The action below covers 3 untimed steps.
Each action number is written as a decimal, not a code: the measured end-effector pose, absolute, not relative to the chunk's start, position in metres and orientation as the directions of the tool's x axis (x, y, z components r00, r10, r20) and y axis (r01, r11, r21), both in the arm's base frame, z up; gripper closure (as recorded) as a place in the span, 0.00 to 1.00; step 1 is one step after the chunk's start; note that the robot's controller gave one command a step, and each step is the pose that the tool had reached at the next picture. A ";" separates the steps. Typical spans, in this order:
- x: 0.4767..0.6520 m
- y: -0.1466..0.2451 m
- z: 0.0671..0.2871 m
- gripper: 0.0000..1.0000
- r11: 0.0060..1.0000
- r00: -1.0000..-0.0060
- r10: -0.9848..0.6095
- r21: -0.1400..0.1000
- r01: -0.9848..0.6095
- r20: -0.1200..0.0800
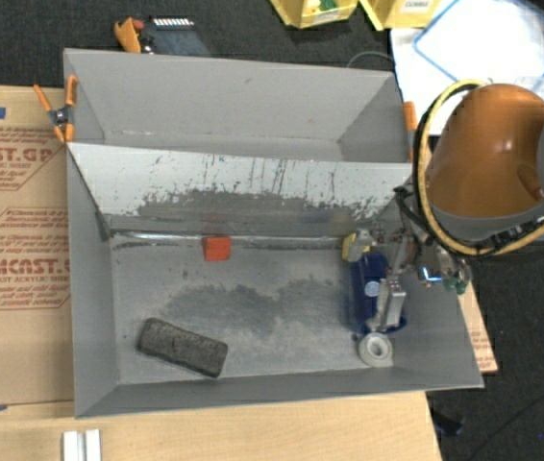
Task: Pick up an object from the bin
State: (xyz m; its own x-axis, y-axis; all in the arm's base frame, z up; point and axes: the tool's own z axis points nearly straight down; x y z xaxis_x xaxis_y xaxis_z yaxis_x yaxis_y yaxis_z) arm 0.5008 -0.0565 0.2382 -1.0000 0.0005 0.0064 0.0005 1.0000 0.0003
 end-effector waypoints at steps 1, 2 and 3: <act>0.502 -0.056 0.243 0.00 1.000 -1.000 -0.001 -0.001 -0.001 -0.002; 0.525 -0.068 0.209 0.00 0.903 -0.903 -0.430 -0.001 -0.430 -0.003; 0.532 -0.075 0.193 0.00 0.937 -0.937 -0.349 0.000 -0.349 -0.003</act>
Offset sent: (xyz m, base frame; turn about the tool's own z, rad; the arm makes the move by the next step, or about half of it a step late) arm 0.0542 -0.0314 -0.0782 -1.0461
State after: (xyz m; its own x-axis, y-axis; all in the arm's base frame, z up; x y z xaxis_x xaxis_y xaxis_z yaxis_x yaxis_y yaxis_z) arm 0.5324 -0.0750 0.1931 -0.9372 -0.3489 -0.0027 -0.3489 0.9372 0.0000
